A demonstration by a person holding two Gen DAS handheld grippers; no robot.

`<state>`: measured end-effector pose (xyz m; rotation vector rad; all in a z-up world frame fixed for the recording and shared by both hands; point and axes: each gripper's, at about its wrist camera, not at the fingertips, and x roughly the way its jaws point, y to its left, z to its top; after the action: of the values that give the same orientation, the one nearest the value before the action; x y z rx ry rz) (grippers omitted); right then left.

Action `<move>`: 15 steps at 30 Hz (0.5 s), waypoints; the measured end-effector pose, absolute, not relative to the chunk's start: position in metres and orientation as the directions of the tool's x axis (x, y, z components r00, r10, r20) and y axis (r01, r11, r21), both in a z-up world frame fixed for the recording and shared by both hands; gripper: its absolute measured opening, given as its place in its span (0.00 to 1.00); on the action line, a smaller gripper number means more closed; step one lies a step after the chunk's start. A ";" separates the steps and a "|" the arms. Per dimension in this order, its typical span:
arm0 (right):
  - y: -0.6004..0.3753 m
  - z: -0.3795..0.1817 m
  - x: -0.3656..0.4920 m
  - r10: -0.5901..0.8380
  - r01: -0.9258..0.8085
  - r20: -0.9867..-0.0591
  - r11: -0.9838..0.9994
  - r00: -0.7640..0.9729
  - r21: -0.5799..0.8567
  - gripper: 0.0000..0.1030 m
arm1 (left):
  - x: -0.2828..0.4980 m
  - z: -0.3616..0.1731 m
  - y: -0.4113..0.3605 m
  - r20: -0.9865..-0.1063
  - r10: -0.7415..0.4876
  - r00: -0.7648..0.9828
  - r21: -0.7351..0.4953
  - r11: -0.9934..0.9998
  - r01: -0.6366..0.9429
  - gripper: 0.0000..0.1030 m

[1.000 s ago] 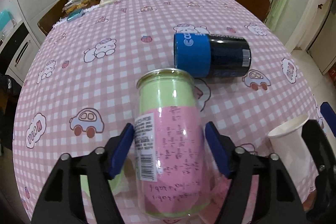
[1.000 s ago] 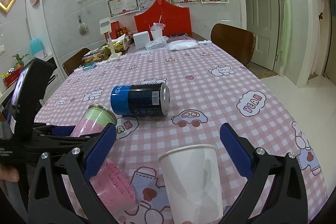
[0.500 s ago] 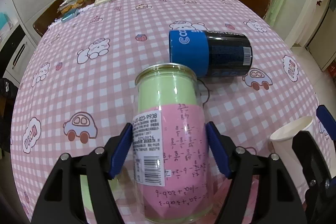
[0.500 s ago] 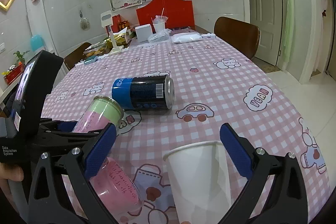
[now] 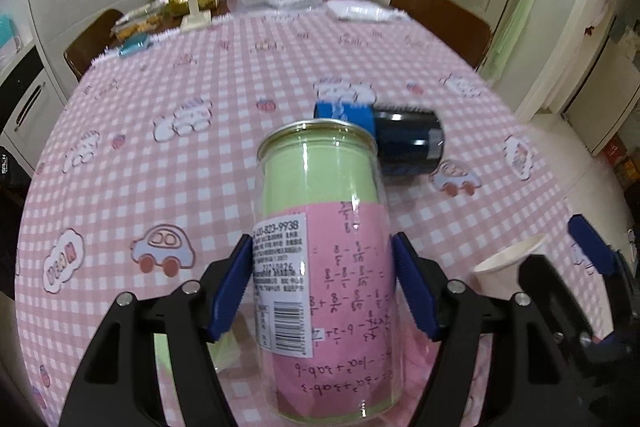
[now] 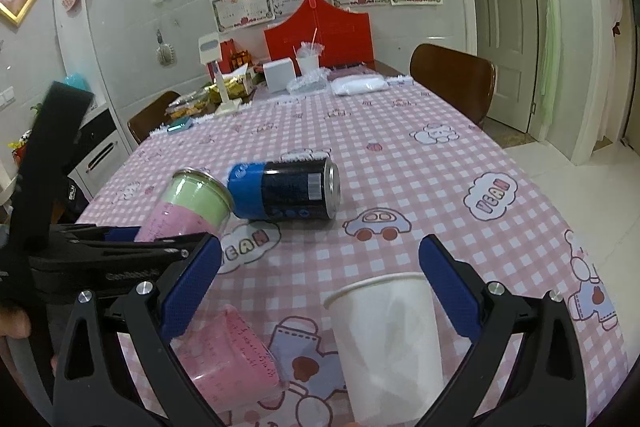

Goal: Flip cup upside down
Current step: 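Lift the pink can with the left gripper and rotate it upright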

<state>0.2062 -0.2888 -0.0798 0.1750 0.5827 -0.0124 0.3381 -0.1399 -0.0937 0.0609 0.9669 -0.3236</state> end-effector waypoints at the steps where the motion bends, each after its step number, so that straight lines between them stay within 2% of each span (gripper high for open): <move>1: -0.288 -0.077 0.204 0.039 0.060 -0.544 0.985 0.838 0.162 0.93 | 0.334 -0.089 -0.137 -0.809 -0.249 0.532 -0.097 0.950 0.297 0.67; 8: -0.279 -0.053 0.179 0.076 0.021 -0.495 0.982 0.866 0.189 0.93 | 0.284 -0.051 -0.109 -0.756 -0.276 0.594 -0.110 0.948 0.299 0.67; 15: -0.261 -0.038 0.147 0.210 -0.078 -0.481 0.957 0.851 0.279 0.93 | 0.223 -0.042 -0.069 -0.746 -0.274 0.607 -0.130 0.954 0.270 0.67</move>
<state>0.1465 -0.2609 -0.0378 0.2553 0.5320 0.1531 0.2226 -0.0686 -0.0420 -0.0042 0.8635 -0.3146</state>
